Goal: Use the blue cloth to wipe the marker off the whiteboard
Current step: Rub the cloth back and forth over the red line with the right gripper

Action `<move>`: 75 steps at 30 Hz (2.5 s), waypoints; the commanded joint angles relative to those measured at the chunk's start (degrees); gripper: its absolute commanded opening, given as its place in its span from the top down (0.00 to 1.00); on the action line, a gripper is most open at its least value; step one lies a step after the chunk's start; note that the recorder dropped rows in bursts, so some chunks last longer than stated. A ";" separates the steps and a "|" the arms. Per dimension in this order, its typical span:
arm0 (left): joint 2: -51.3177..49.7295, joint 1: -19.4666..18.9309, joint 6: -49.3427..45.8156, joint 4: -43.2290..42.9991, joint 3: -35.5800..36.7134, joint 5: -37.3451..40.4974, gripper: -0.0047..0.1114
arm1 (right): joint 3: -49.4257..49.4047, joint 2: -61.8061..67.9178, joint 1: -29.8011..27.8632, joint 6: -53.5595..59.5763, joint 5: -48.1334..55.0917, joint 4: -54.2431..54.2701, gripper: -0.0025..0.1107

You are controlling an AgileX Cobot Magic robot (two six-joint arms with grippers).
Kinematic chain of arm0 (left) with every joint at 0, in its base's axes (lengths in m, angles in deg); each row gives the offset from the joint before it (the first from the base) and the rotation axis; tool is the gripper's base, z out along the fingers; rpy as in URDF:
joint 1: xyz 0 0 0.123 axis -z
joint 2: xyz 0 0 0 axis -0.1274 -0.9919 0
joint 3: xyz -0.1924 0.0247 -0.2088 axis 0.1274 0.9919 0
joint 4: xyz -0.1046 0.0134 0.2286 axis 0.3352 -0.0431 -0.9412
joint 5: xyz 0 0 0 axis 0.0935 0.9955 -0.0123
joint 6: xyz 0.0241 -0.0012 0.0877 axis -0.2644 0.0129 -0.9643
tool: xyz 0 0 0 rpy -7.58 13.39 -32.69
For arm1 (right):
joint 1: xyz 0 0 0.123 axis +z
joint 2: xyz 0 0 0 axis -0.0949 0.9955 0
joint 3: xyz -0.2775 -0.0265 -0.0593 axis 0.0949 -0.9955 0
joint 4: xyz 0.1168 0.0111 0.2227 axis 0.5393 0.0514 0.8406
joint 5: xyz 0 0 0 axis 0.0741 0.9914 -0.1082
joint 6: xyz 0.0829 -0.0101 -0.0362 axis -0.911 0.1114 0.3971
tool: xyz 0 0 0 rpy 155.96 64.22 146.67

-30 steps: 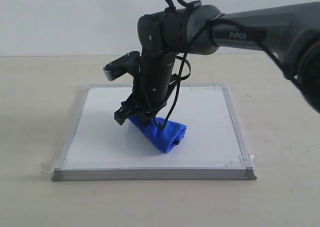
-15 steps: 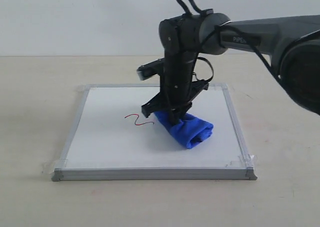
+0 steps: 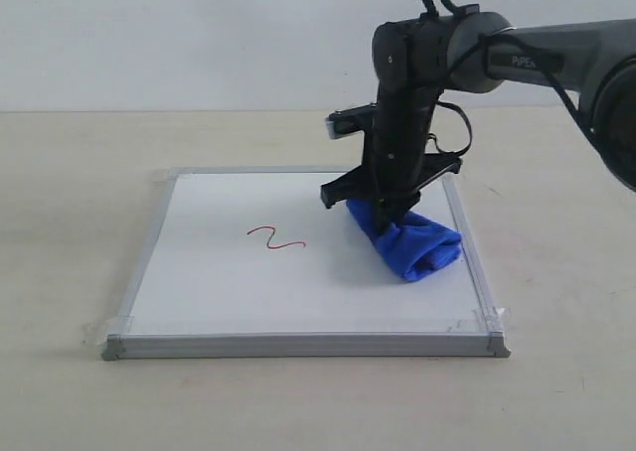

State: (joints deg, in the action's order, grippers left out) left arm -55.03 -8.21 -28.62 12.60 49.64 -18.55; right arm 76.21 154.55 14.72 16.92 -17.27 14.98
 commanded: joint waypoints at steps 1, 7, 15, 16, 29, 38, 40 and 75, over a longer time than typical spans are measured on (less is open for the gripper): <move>0.15 -0.17 -0.36 -0.15 0.23 0.04 0.92 | 1.95 4.65 7.94 4.22 -6.28 13.17 0.98; 0.15 -0.17 -0.36 -0.15 0.23 0.04 0.92 | 12.20 10.38 13.04 4.54 -1.79 12.94 0.98; 0.15 -0.17 -0.36 -0.15 0.23 0.04 0.92 | 18.05 12.26 8.19 -11.01 5.96 -16.64 0.98; 0.15 -0.17 -0.36 -0.15 0.23 0.04 0.92 | 18.05 12.26 7.17 -11.86 5.96 -16.91 0.98; 0.15 -0.17 -0.36 -0.15 0.23 0.04 0.92 | 18.05 12.26 13.03 7.80 -12.39 18.98 0.98; 0.15 -0.17 -0.36 -0.15 0.23 0.04 0.92 | 18.05 12.16 9.18 -17.59 3.91 -24.43 0.98; 0.15 -0.17 -0.36 -0.15 0.23 0.04 0.92 | 18.05 12.16 8.32 -17.59 4.74 -23.15 0.98; 0.15 -0.17 -0.36 -0.15 0.23 0.04 0.92 | 18.05 12.16 14.11 -13.48 0.53 -20.30 0.98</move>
State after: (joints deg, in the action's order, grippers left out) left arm -55.03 -8.21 -28.62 12.60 49.64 -18.55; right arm 95.39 165.36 29.95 3.48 -22.32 -2.99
